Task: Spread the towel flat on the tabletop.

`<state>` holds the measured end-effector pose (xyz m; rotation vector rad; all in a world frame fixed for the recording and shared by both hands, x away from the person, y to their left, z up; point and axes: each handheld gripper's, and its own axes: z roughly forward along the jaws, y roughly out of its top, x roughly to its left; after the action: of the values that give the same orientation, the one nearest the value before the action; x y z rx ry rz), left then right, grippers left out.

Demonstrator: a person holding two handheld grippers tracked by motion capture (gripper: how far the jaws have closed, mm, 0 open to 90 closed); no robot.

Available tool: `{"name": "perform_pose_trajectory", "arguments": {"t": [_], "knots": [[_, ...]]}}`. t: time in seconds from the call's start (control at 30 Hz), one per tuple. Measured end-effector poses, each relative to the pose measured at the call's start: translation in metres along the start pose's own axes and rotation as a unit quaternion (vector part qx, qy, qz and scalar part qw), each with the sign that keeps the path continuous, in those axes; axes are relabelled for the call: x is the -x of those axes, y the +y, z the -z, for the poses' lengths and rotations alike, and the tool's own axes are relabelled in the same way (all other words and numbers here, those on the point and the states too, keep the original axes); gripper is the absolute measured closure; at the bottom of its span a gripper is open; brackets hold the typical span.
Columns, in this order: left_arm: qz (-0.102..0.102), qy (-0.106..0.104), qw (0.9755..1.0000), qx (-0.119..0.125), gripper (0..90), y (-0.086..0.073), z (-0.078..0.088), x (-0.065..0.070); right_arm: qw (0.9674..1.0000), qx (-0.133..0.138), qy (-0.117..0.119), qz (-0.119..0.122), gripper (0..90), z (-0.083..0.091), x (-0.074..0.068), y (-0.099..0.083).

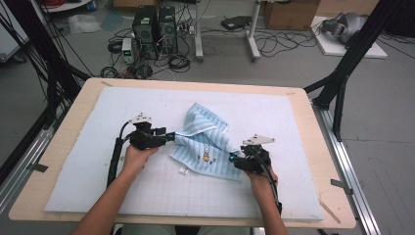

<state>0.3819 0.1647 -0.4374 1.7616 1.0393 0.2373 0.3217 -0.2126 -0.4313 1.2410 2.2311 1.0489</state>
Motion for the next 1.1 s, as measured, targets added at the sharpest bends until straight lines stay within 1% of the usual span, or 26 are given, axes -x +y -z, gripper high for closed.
{"name": "perform_pose_trajectory", "arguments": {"t": [0.07,0.1,0.13,0.2,0.27,0.33,0.4,0.43,0.47,0.53,0.57,0.6,0.63,0.67,0.7,0.73,0.77,0.8,0.83,0.9,1.0,1.1], "knots": [[-0.007,-0.007,0.9999,-0.006,40.7,-0.004,0.005,0.000,0.9999,0.009,-0.008,-0.006,40.0,0.004,0.003,-0.001],[-0.018,-0.012,0.9997,-0.012,39.0,-0.007,0.008,0.001,0.9998,0.012,-0.016,-0.007,37.4,0.005,0.004,-0.001],[-0.024,-0.017,0.9995,-0.014,38.5,-0.009,0.009,0.002,0.9995,0.016,-0.026,-0.008,35.0,0.006,0.006,-0.002],[-0.035,-0.025,0.9989,-0.020,38.8,-0.013,0.011,0.005,0.9992,0.019,-0.033,-0.013,34.3,0.007,0.007,-0.003],[-0.049,-0.029,0.9979,-0.029,38.8,-0.015,0.011,0.010,0.9990,0.022,-0.035,-0.015,33.3,0.007,0.008,-0.003],[-0.056,-0.047,0.9966,-0.037,38.6,-0.017,0.008,0.014,0.9990,0.024,-0.035,-0.013,33.3,0.008,0.008,-0.003],[-0.062,-0.067,0.9951,-0.040,38.0,-0.018,0.002,0.020,0.9990,0.026,-0.034,-0.012,33.0,0.008,0.007,-0.003],[-0.066,-0.069,0.9946,-0.042,37.5,-0.018,0.000,0.022,0.9991,0.026,-0.033,-0.010,32.8,0.008,0.007,-0.003],[-0.071,-0.064,0.9942,-0.048,37.3,-0.018,-0.003,0.025,0.9992,0.024,-0.031,-0.010,32.8,0.008,0.007,-0.003],[-0.087,-0.047,0.9928,-0.067,37.8,-0.018,-0.010,0.031,0.9992,0.025,-0.029,-0.008,32.8,0.007,0.006,-0.003],[-0.099,-0.041,0.9912,-0.079,39.4,-0.019,-0.013,0.032,0.9993,0.025,-0.028,-0.007,32.8,0.007,0.006,-0.003],[-0.109,-0.033,0.9895,-0.089,43.5,-0.020,-0.015,0.035,0.9993,0.025,-0.027,-0.008,32.8,0.008,0.006,-0.003],[-0.123,-0.024,0.9872,-0.099,48.2,-0.021,-0.017,0.037,0.9993,0.026,-0.025,-0.009,32.8,0.008,0.006,-0.003],[-0.133,-0.014,0.9862,-0.098,51.1,-0.021,-0.017,0.040,0.9993,0.026,-0.025,-0.011,32.8,0.008,0.007,-0.003],[-0.154,0.000,0.9829,-0.101,56.6,-0.021,-0.016,0.042,0.9993,0.026,-0.024,-0.012,32.8,0.008,0.007,-0.003],[-0.152,-0.003,0.9832,-0.101,65.4,-0.021,-0.015,0.042,0.9993,0.027,-0.024,-0.011,32.8,0.008,0.007,-0.003],[-0.144,-0.018,0.9839,-0.104,74.2,-0.021,-0.014,0.040,0.9993,0.026,-0.024,-0.010,32.8,0.008,0.007,-0.003],[-0.143,-0.023,0.9840,-0.104,79.4,-0.022,-0.013,0.039,0.9993,0.026,-0.024,-0.009,32.8,0.008,0.008,-0.004],[-0.145,-0.026,0.9834,-0.106,83.1,-0.022,-0.011,0.039,0.9994,0.024,-0.024,-0.011,32.9,0.009,0.008,-0.004],[-0.136,-0.036,0.9840,-0.110,85.0,-0.024,-0.007,0.038,0.9993,0.026,-0.023,-0.012,33.0,0.009,0.008,-0.004],[-0.129,-0.046,0.9849,-0.106,85.3,-0.028,0.002,0.035,0.9993,0.026,-0.023,-0.014,33.1,0.009,0.009,-0.004],[-0.121,-0.055,0.9858,-0.103,85.4,-0.036,0.015,0.033,0.9993,0.025,-0.023,-0.014,33.1,0.009,0.009,-0.004]]}}
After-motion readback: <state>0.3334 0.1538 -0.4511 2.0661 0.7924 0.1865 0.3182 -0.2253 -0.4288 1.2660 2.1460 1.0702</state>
